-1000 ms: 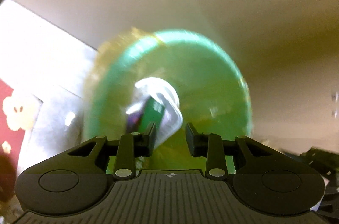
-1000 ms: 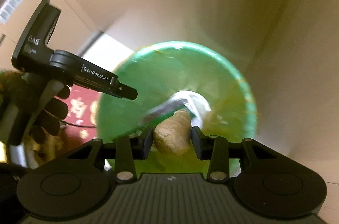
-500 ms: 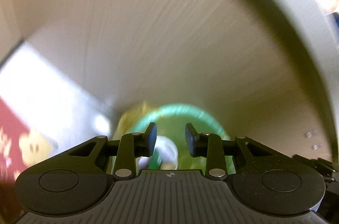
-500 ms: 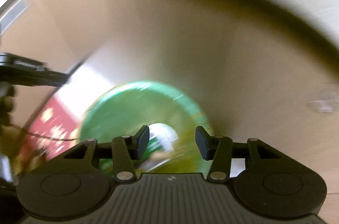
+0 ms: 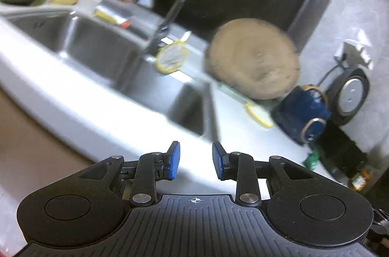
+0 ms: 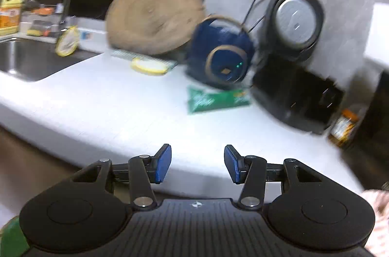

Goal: Collect trash
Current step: 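Raise both grippers out of the bin back over the countertop, then move the right gripper to the green packet while the left gripper approaches the yellow-rimmed mesh pad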

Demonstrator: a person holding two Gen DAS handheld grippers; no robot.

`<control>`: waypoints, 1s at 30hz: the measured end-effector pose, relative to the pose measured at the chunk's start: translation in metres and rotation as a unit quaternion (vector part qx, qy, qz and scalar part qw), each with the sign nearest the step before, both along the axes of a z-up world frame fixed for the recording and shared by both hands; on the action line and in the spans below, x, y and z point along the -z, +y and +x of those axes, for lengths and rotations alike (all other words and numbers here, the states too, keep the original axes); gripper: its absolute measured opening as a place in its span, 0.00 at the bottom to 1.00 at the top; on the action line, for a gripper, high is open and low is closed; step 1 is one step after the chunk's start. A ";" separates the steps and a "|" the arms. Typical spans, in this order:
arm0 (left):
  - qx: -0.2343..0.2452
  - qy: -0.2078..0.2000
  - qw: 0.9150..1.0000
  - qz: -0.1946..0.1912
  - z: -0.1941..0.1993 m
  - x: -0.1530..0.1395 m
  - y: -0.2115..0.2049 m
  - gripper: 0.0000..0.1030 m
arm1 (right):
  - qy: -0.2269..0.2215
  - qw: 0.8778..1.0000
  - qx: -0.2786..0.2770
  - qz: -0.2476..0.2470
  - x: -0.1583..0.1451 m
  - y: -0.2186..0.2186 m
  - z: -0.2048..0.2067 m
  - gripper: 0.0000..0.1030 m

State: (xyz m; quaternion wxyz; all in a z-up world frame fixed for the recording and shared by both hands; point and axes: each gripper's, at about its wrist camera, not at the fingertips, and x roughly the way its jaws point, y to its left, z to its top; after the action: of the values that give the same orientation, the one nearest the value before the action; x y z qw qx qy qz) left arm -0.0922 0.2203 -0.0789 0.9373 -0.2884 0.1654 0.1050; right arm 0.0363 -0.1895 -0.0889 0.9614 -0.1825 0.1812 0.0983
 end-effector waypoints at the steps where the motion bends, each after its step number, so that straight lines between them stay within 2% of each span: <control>1: 0.010 -0.001 1.000 0.003 0.008 -0.007 -0.001 0.31 | -0.011 1.000 0.008 -0.009 -0.004 0.002 0.005 0.46; 5: 0.045 0.010 0.999 0.011 0.038 -0.025 -0.006 0.32 | -0.020 1.000 0.020 -0.012 -0.012 0.014 0.024 0.46; 10: 0.082 0.014 0.996 0.030 0.076 -0.022 -0.022 0.32 | -0.027 0.999 0.024 -0.012 -0.019 0.028 0.044 0.47; 12: 0.091 0.015 0.995 0.024 0.086 -0.024 -0.026 0.31 | -0.022 0.999 0.028 -0.006 -0.021 0.031 0.050 0.47; 14: 0.103 0.011 0.994 0.020 0.095 -0.029 -0.031 0.31 | -0.009 1.000 0.026 0.012 -0.026 0.030 0.059 0.49; 15: 0.106 0.011 0.994 0.022 0.100 -0.031 -0.033 0.32 | 0.001 1.000 0.023 0.021 -0.027 0.029 0.062 0.53; 19: 0.107 0.026 0.994 0.017 0.120 -0.035 -0.039 0.32 | 0.098 0.992 -0.015 0.081 -0.035 0.024 0.093 0.55; 21: 0.107 0.032 0.994 0.010 0.130 -0.036 -0.044 0.31 | 0.123 0.986 -0.030 0.104 -0.036 0.022 0.110 0.55; 24: 0.104 0.041 0.994 0.001 0.149 -0.036 -0.054 0.31 | 0.135 0.983 -0.045 0.114 -0.034 0.021 0.133 0.55; 27: 0.125 0.042 0.991 0.002 0.168 -0.035 -0.069 0.32 | 0.142 0.982 -0.047 0.112 -0.030 0.018 0.159 0.58; 30: 0.137 0.049 0.989 0.013 0.190 -0.030 -0.084 0.32 | 0.135 0.985 -0.013 0.104 -0.025 0.014 0.193 0.61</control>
State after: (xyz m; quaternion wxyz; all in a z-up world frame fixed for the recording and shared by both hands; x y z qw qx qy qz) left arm 0.0978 0.1358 -0.0484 0.9371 -0.2457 0.2480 -0.0085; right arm 0.2289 -0.1754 -0.0636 0.9403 -0.0690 0.2962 0.1527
